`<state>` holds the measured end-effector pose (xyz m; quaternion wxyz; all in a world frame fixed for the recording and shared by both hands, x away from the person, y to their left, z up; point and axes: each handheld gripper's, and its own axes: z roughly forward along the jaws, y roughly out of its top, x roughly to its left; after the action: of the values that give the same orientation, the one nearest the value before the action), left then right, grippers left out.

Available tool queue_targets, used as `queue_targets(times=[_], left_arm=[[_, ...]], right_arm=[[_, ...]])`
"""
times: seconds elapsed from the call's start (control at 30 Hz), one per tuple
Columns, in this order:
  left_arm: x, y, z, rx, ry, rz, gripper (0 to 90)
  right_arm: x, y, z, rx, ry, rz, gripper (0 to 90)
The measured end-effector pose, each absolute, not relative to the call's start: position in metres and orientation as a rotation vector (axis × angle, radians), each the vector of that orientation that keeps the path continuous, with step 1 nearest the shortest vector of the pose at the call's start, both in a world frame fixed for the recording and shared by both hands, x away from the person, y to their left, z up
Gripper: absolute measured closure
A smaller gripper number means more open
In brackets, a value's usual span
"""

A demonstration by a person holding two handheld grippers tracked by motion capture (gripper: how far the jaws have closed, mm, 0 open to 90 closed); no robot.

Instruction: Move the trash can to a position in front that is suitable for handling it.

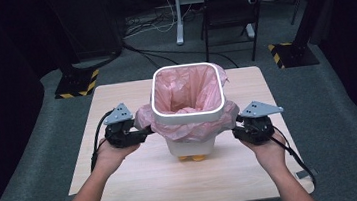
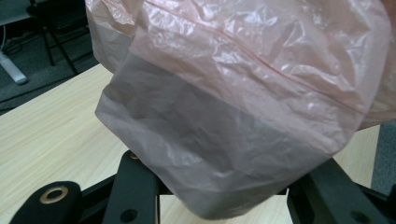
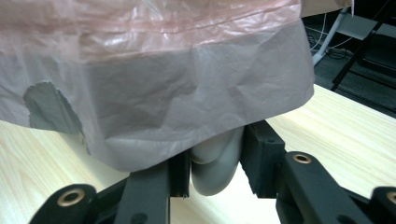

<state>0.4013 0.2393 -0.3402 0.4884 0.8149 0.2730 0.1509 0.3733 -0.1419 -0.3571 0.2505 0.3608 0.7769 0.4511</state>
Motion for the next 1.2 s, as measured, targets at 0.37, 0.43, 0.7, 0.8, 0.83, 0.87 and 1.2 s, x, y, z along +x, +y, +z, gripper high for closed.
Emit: queue_targets(times=[0.37,0.43,0.7,0.8,0.83,0.87,1.2], left_arm=[[0.384,0.252,-0.341,1.964,0.666,0.364,58.2],[0.382,0.254,-0.342,1.955,0.671,0.363,58.2],[0.37,0.262,-0.346,1.949,0.681,0.372,58.3],[0.366,0.266,-0.348,1.953,0.682,0.375,58.3],[0.365,0.267,-0.349,1.954,0.686,0.373,58.3],[0.364,0.268,-0.35,1.961,0.687,0.376,58.3],[0.358,0.273,-0.371,1.929,0.69,0.358,58.4]], right_arm=[[0.361,-0.132,-0.358,0.943,2.133,1.233,65.0],[0.357,-0.13,-0.356,0.934,2.132,1.237,64.9],[0.349,-0.121,-0.361,0.906,2.144,1.224,64.9],[0.347,-0.118,-0.365,0.907,2.158,1.221,64.9],[0.346,-0.117,-0.367,0.905,2.159,1.224,64.9],[0.345,-0.115,-0.368,0.903,2.16,1.224,64.9],[0.345,-0.117,-0.381,0.946,2.155,1.298,64.8]])
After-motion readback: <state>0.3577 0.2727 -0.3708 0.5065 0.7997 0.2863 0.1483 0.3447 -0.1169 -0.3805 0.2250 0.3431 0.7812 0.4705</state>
